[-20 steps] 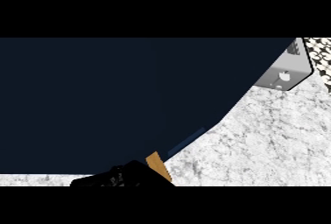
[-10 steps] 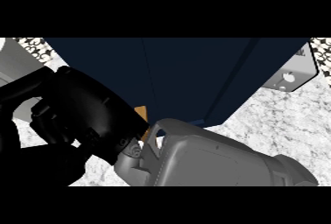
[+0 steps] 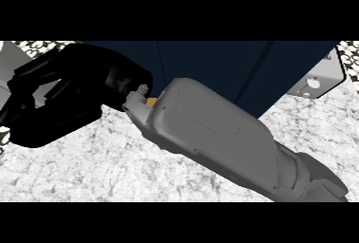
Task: Pick up the wine, place it into the cabinet and close the cabinet
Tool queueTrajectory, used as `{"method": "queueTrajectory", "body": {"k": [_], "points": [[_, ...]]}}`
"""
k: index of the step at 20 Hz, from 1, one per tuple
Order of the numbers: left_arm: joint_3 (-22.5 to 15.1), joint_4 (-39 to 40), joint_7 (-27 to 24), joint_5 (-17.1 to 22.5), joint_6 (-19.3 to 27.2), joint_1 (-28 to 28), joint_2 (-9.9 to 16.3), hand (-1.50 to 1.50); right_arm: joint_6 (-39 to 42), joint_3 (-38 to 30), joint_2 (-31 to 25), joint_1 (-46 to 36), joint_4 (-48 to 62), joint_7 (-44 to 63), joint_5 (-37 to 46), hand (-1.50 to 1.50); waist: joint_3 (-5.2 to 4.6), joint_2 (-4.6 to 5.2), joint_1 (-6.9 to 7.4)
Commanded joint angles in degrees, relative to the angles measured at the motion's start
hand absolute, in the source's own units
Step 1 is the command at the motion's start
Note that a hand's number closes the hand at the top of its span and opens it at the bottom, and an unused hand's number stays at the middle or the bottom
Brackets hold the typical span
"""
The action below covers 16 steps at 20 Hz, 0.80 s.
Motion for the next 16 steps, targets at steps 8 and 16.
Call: {"method": "queueTrajectory", "body": {"k": [8,16], "points": [[4.76,-0.55,1.94,1.33,-1.52,2.61,-0.24,-1.5,5.12,-8.15,-2.79,-3.33,24.05,-18.51,7.4,1.5,0.12,-0.27,-1.51],[3.44,-2.14,4.16,3.4,-2.35,-0.25,0.3,-1.5,9.02,-8.81,-8.6,0.06,26.5,-22.34,7.15,1.5,0.16,0.54,-2.9]]}}
